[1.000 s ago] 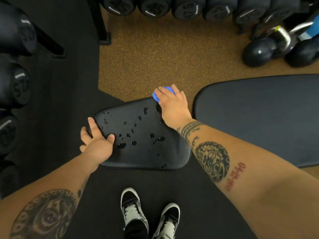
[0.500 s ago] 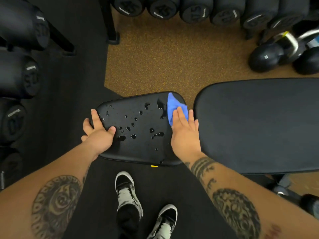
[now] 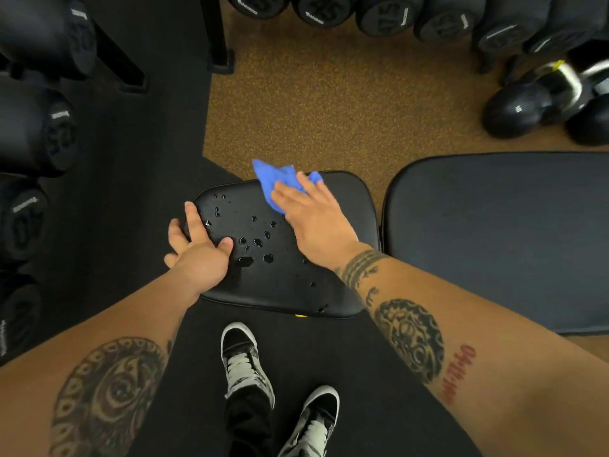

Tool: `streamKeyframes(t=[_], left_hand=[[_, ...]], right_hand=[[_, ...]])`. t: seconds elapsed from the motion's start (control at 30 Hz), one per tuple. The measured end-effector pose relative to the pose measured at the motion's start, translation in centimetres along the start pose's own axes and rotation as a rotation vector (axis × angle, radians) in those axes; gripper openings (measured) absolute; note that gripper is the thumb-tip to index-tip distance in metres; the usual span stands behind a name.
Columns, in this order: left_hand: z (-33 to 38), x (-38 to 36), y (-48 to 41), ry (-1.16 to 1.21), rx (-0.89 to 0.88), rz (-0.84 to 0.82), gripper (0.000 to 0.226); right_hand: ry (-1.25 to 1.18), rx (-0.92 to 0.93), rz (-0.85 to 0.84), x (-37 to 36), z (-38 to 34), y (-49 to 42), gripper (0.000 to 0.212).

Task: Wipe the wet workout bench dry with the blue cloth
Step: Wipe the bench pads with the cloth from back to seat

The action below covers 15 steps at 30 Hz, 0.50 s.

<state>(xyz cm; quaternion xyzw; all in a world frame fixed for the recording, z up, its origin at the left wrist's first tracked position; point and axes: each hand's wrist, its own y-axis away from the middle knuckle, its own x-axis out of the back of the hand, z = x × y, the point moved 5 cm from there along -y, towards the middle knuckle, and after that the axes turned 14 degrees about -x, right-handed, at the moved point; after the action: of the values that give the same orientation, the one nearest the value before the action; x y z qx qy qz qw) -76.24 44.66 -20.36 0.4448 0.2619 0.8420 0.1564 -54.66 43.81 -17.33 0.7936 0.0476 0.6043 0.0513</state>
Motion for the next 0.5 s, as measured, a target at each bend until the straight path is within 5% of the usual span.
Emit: streamKeyframes(t=[0.1, 0.3, 0.5], left_hand=[[0.2, 0.1, 0.2, -0.012, -0.012, 0.001, 0.085], [0.2, 0.0, 0.1, -0.035, -0.017, 0.027, 0.085], [0.6, 0.4, 0.6, -0.010, -0.011, 0.000, 0.085]], right_hand=[[0.006, 0.062, -0.016, 0.0, 3.8, 4.2, 0.049], [-0.069, -0.502, 0.082, 0.1, 4.5, 5.2, 0.059], [-0.168, -0.149, -0.026, -2.4, -0.2, 12.3, 0.069]])
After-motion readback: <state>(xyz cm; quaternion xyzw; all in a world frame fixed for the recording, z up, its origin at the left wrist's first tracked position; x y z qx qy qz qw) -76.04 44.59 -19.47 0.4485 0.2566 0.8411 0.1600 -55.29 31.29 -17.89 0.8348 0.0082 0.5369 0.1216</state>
